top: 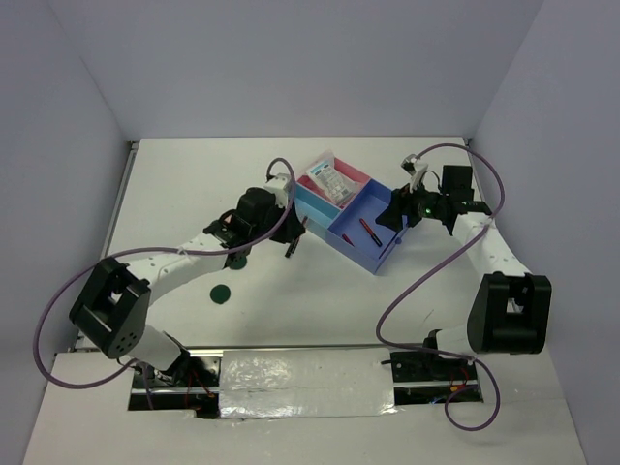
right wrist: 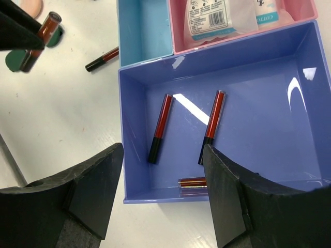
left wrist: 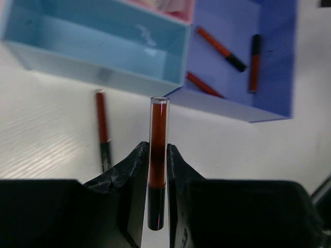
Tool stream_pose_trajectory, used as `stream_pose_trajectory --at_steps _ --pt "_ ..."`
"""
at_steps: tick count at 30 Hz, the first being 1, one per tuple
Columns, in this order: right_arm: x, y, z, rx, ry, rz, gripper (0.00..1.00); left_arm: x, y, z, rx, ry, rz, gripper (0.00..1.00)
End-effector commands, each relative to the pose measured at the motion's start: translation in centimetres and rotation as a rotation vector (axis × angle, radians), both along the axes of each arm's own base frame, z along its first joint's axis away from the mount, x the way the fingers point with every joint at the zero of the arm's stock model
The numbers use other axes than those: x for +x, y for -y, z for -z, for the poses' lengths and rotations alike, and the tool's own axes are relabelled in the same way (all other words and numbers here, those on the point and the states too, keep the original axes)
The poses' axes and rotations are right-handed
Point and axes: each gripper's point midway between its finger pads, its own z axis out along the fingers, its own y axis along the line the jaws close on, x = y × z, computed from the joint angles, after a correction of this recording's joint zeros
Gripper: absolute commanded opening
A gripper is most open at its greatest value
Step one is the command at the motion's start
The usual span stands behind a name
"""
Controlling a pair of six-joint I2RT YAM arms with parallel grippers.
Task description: Organize the makeup
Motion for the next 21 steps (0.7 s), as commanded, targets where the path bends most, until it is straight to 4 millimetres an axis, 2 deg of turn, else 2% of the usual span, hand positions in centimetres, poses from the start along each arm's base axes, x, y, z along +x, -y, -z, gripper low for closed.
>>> stream_pose_trajectory --at_steps 1,4,10,13,21 --pt "0.5 0.3 -2.4 0.009 0.08 0.015 0.7 0.0 5.2 -3.7 -0.254 0.05 0.161 0.0" --pt "0.4 0.3 -2.6 0.009 0.088 0.016 0.7 0.7 7.8 -6.2 -0.364 0.083 0.237 0.0" --pt "0.0 0.5 -2.9 0.01 0.105 0.028 0.7 2.8 12.0 -6.9 -0.459 0.071 0.296 0.01" --pt "-0.2 0.6 -2.9 0.013 0.107 0.03 0.7 3.7 13.5 -6.5 -0.494 0.058 0.302 0.02" --pt "-0.1 0.6 -2.8 0.022 0.102 0.029 0.7 6.0 15.9 -2.5 -0.442 -0.021 0.259 0.08"
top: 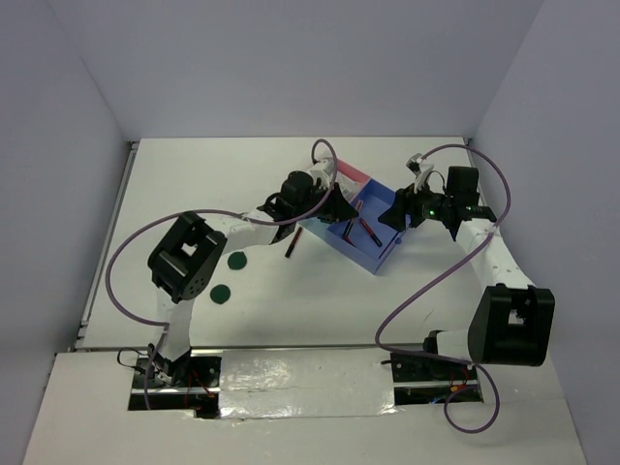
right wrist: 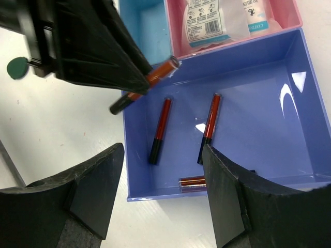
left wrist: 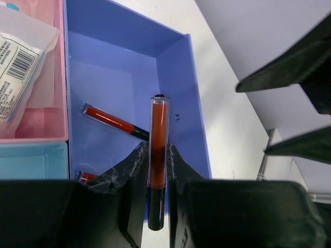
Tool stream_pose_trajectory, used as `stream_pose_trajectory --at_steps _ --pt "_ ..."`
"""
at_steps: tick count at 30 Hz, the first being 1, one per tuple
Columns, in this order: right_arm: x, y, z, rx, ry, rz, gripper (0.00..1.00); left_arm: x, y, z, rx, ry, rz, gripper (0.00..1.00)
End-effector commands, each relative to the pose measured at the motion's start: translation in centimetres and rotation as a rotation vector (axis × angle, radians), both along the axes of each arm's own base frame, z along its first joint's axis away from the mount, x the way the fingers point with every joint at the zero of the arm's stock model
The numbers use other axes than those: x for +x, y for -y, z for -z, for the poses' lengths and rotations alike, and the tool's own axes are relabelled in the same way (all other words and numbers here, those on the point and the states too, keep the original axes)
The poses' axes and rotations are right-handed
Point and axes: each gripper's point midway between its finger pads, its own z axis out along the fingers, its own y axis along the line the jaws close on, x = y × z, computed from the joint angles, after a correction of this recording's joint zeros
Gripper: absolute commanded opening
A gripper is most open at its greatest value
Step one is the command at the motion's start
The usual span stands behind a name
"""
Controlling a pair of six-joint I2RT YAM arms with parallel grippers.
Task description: Organize the makeup
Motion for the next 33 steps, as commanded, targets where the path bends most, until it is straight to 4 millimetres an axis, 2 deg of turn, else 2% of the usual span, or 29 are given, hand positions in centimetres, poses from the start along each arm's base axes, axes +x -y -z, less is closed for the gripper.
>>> stream_pose_trajectory --at_steps 1,6,11,15,19,23,25,30,32,33 --pt "0.4 0.1 -1.5 0.009 0.061 -0.003 0.7 1.0 1.5 -1.3 -0.018 0.035 -0.002 0.12" --pt "0.4 0.1 -1.6 0.007 0.064 0.0 0.7 1.6 2.3 0.5 0.074 0.018 -0.042 0.27" --pt "0.4 0.2 -1.6 0.006 0.064 0.001 0.7 1.7 2.5 0.9 0.104 0.02 -0.051 0.43" --pt "0.3 0.0 -1.8 0.011 0.064 -0.013 0.7 1.8 2.4 1.0 0.109 0.018 -0.056 0.47" --pt "0.2 -0.2 -2.2 0.02 0.066 -0.032 0.7 1.8 2.4 0.1 0.097 0.031 -0.062 0.49" --pt "-0.1 -0.6 -2.8 0.031 0.072 -0.059 0.7 1.7 1.5 -1.9 0.1 0.069 -0.093 0.44" --pt "-0.5 -0.9 -3.0 0.038 0.072 -0.081 0.7 1.3 0.3 -3.5 0.11 0.11 -0.111 0.38" --pt "-1.3 -2.4 -3.2 0.01 0.074 -0.151 0.7 -0.4 -4.2 -5.6 0.177 0.176 -0.182 0.2" --pt "-1.6 -3.2 -3.1 -0.021 0.083 -0.182 0.7 -1.1 -5.7 -5.7 0.207 0.191 -0.198 0.14" --pt "-2.2 -4.3 -3.0 -0.03 0.083 -0.22 0.7 -1.7 -7.3 -5.5 0.227 0.184 -0.216 0.06"
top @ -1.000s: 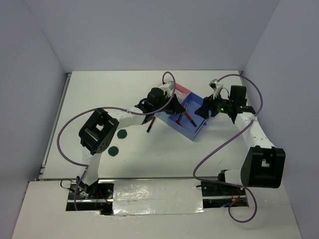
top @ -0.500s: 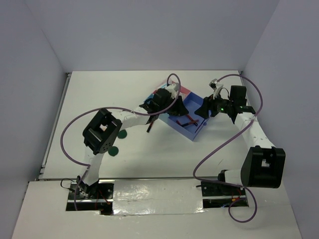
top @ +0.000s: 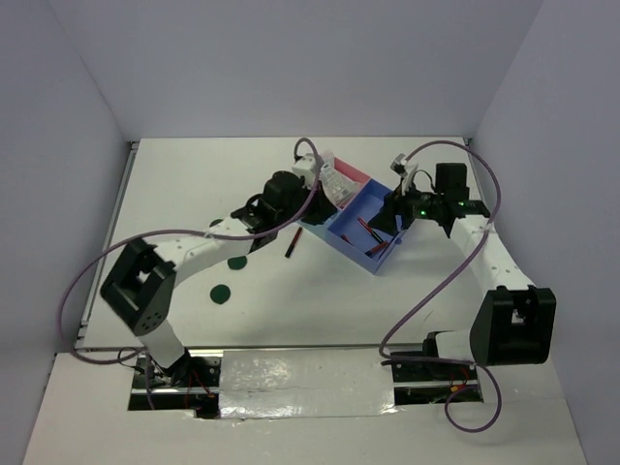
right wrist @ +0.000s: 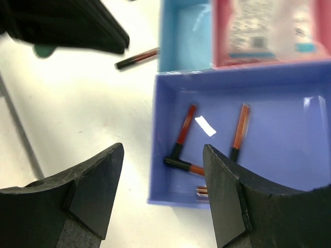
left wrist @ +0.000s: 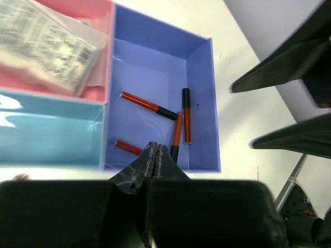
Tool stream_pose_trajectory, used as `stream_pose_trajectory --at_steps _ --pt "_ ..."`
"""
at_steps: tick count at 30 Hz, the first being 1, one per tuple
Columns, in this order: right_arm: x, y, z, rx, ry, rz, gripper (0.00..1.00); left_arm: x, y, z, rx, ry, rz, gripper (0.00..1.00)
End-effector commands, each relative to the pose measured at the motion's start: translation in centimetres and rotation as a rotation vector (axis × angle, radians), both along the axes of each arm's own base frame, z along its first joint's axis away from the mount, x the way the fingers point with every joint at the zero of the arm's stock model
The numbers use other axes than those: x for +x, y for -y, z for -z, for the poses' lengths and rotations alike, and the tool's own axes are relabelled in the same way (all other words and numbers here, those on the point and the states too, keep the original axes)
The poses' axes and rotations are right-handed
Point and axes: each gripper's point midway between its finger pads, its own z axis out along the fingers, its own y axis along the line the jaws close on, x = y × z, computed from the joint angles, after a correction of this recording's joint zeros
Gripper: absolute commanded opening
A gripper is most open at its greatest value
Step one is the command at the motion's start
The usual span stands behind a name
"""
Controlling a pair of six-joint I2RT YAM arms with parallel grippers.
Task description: Organize the makeup
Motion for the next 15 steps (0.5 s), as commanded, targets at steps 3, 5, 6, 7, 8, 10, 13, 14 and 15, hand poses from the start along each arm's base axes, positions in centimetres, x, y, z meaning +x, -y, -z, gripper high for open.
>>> stream_pose_trajectory --at_steps 3,5,6,7,8,10,13,14,15 --pt "-2.1 -4.4 -1.2 -0.076 0.073 -0.185 0.7 -1.3 -6.6 -1.6 0.063 0.071 -0.109 0.0" --pt "-3.3 -6.6 -0.5 -0.122 0.073 -0.255 0.71 -2.4 -8.9 0.3 0.08 0.031 -0.148 0.0" --pt "-3.7 -7.4 -0.2 -0.136 0.067 -0.278 0.71 -2.5 -10.4 -0.9 0.062 0.052 -0.184 0.0" --pt "-3.9 -8.1 -0.2 -0.146 0.072 -0.295 0.71 -3.0 -11.3 -0.8 0.056 0.049 -0.197 0.02" --pt "-4.5 -9.4 0.5 -0.169 0.05 -0.325 0.71 -3.8 -12.5 0.7 0.071 0.016 -0.217 0.07" --pt "-4.6 -10.8 0.6 -0.183 0.03 -0.341 0.7 -4.0 -15.6 0.1 0.077 0.032 -0.329 0.31" --pt "-5.1 -13.6 1.4 -0.201 -0.046 -0.363 0.69 -5.4 -19.6 1.5 0.092 0.007 -0.449 0.56" --pt "-5.6 -14.9 2.5 -0.234 -0.069 -0.374 0.69 -6.1 -21.0 1.8 0.079 0.002 -0.487 0.61" --pt "-5.9 -15.6 2.9 -0.241 -0.096 -0.376 0.69 -6.5 -21.7 2.1 0.078 -0.004 -0.508 0.63"
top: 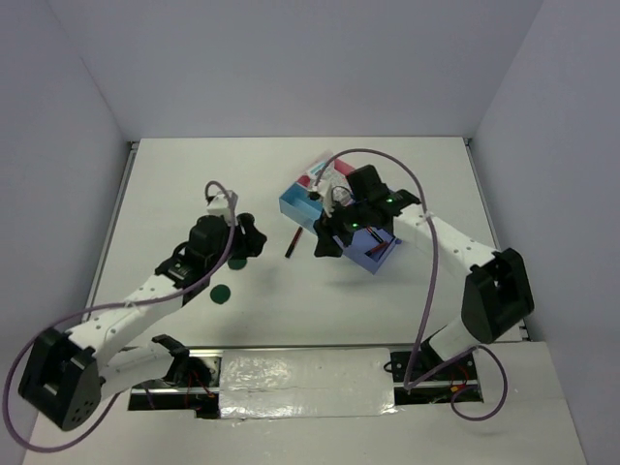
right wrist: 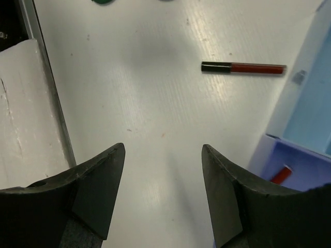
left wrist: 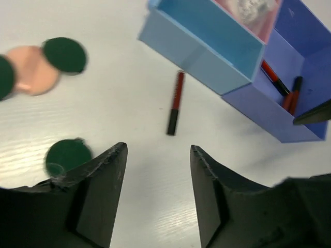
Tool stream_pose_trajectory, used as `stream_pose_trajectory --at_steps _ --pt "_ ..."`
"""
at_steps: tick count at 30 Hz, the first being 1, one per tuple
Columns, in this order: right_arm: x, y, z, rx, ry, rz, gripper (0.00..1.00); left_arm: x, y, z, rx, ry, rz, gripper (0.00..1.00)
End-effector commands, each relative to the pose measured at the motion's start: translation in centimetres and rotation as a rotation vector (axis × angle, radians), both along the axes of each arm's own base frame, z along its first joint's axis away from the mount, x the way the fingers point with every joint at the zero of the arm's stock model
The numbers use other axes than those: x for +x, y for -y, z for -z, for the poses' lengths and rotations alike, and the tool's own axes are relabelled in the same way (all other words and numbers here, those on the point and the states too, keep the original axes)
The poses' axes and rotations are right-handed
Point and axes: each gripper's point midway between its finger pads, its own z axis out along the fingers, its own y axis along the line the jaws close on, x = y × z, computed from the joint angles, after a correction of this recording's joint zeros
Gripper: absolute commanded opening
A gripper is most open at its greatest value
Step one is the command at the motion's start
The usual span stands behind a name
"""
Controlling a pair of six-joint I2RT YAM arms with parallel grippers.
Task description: Organize the makeup
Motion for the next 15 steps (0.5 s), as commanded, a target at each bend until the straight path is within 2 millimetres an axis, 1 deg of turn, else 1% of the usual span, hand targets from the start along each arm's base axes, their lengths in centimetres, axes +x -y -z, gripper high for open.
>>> stream_pose_trajectory --at_steps 1,2,3,4,5,6,7,8,9,10,11,12,13,14,15 --pt "0.1 -2.6 0.1 -0.061 -0.027 0.03 0.68 -0.6 -3.6 -0.6 -0.021 0.019 -0.155 0.64" --pt "0.0 -3.8 0.7 -0.085 -0.055 0.053 0.68 -1.2 -4.6 -0.5 -0.029 0.027 -0.181 0.68" --pt "0.0 -4.5 1.8 -0.109 -0.094 0.063 0.68 -1.8 -5.6 -0.4 -0.032 0.029 -0.22 0.71" --pt "-0.2 -5.2 2.1 -0.115 -0.122 0.07 0.68 -2.3 -6.2 0.0 -0.021 0.011 -0.24 0.73" --pt "-0.1 -6.0 1.8 -0.115 -0.161 0.112 0.67 -2.6 -6.7 0.1 -0.017 0.01 -0.259 0.73" --pt "0.1 -6.4 2.2 -0.122 -0.188 0.138 0.66 -2.9 -7.2 0.2 -0.013 0.008 -0.277 0.74" --pt "0.3 -6.7 3.2 -0.143 -0.227 0.158 0.67 -3.5 -8.0 0.4 -0.009 0.007 -0.303 0.74" --pt "0.6 -7.3 3.1 -0.149 -0.226 0.181 0.67 -3.7 -8.2 0.4 -0.011 0.007 -0.312 0.75" --pt "0.9 -7.5 4.1 -0.164 -0.275 0.235 0.67 -4.0 -8.5 0.7 -0.012 0.0 -0.323 0.75" --pt "1.1 -7.6 4.4 -0.17 -0.298 0.272 0.67 -4.4 -8.8 0.6 -0.015 0.004 -0.332 0.75" --pt "2.0 -7.7 4.4 -0.182 -0.287 0.324 0.67 -4.6 -9.0 0.6 -0.02 0.006 -0.336 0.75" --pt "2.3 -7.8 5.4 -0.204 -0.322 0.384 0.68 -4.8 -9.1 0.9 -0.022 -0.001 -0.341 0.75" --pt "2.6 -7.6 5.8 -0.227 -0.335 0.421 0.68 -5.1 -9.3 0.8 -0.026 0.002 -0.348 0.75" --pt "3.3 -8.0 5.5 -0.224 -0.332 0.452 0.68 -5.2 -9.4 0.9 -0.028 0.002 -0.351 0.75" --pt "3.8 -7.9 6.3 -0.246 -0.335 0.492 0.68 -5.3 -9.5 1.0 -0.032 0.0 -0.355 0.75"
